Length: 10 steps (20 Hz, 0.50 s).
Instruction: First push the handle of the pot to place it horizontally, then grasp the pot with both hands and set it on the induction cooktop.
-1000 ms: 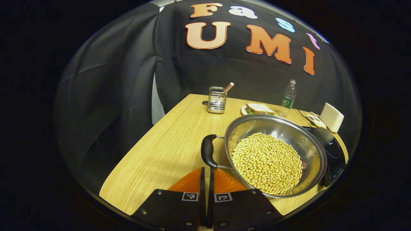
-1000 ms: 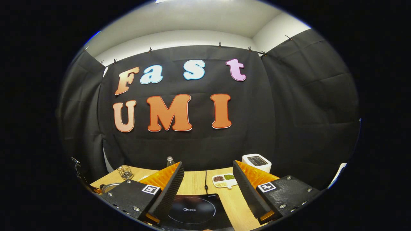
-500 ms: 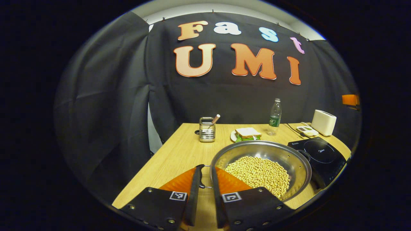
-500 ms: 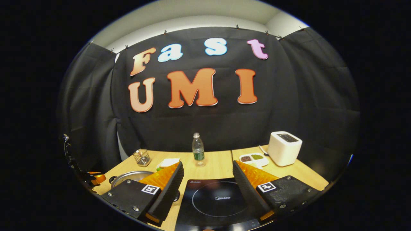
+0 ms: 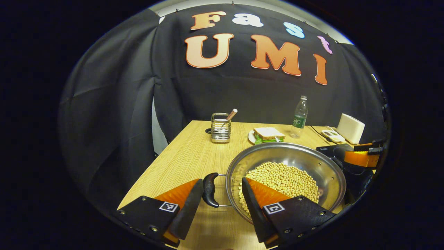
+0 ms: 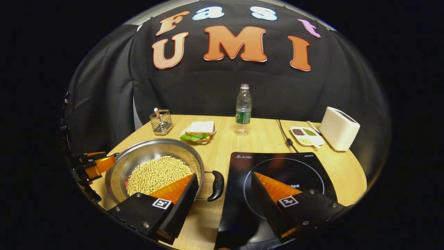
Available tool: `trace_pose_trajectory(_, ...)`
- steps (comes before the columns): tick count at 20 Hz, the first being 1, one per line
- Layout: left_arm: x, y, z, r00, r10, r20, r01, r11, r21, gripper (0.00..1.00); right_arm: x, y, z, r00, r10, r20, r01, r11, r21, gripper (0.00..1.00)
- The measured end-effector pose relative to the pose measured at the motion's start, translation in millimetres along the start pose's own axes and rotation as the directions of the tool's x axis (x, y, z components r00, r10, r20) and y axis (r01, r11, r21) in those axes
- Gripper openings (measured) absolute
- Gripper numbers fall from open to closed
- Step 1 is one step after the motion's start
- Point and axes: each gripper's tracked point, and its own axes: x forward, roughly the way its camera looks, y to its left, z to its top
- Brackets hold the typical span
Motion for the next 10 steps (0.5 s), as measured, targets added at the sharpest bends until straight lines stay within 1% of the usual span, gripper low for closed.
trace_pose_trajectory(1,1,-4,3,1.0,-0.016,0.01,0.016,1.0,0.003,0.74,5,4,-4,1.0,0.004,-0.015,-0.004,1.0,-0.003,0.96)
trace_pose_trajectory(2,2,-1,0,1.0,-0.016,-0.002,0.016,1.0,0.016,0.74,9,7,-8,1.0,0.002,-0.025,-0.002,1.0,-0.008,0.96)
trace_pose_trajectory(3,5,5,-4,1.0,-0.004,-0.018,0.004,1.0,0.027,0.74,11,9,-10,0.999,0.001,-0.033,-0.002,1.0,-0.012,0.96)
trace_pose_trajectory(4,6,14,-6,0.999,0.029,-0.029,-0.028,0.999,0.031,0.74,14,12,-12,0.999,0.005,-0.043,-0.005,1.0,-0.013,0.96)
trace_pose_trajectory(5,7,18,-6,0.999,0.034,-0.028,-0.033,0.999,0.029,0.74,16,15,-14,0.999,0.013,-0.051,-0.013,1.0,-0.009,0.96)
trace_pose_trajectory(7,8,5,-11,0.999,-0.021,-0.042,0.021,1.0,0.001,0.73,16,21,-16,0.998,0.015,-0.058,-0.016,1.0,-0.008,0.96)
trace_pose_trajectory(10,19,4,-22,0.997,-0.034,-0.076,0.034,0.999,-0.007,0.75,21,21,-17,0.998,0.003,-0.07,-0.004,1.0,-0.007,0.96)
